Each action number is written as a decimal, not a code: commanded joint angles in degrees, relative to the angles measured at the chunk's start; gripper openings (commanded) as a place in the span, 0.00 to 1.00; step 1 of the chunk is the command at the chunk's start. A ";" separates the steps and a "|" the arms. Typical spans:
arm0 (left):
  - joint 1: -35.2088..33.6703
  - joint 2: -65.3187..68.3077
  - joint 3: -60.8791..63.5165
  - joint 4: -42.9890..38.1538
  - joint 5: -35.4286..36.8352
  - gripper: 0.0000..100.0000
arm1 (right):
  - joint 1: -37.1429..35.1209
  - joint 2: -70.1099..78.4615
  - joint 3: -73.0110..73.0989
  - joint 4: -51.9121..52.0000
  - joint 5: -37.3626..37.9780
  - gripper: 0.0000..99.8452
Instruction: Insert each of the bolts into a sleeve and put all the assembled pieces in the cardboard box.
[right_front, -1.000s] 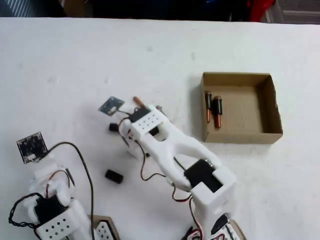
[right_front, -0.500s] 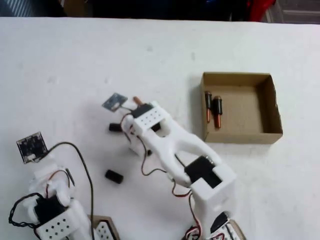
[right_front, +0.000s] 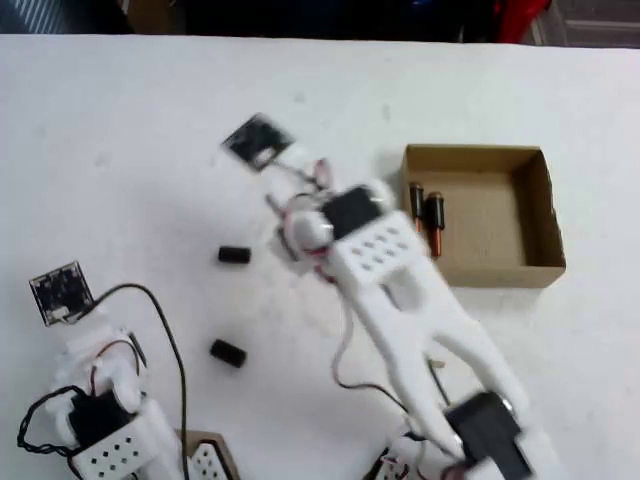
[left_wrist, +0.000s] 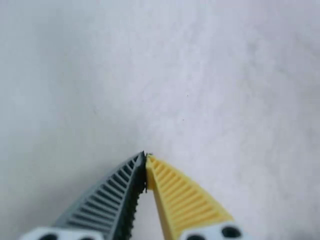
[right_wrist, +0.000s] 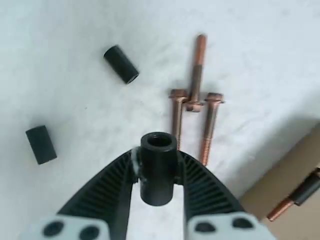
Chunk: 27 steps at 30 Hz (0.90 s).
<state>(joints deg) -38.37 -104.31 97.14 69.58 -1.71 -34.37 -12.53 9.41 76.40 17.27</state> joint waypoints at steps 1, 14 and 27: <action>-0.40 -0.48 -0.18 -1.49 -0.53 0.02 | 6.46 -13.93 -2.46 3.30 0.88 0.02; 2.07 -0.48 -0.18 -0.70 -0.44 0.02 | 13.32 -38.81 1.05 14.29 0.70 0.02; 18.51 -0.48 -0.18 4.22 -0.53 0.02 | 13.67 -66.86 28.66 3.21 0.88 0.02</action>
<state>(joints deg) -21.85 -104.31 97.14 73.54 -1.71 -21.54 -71.52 33.41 83.87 17.27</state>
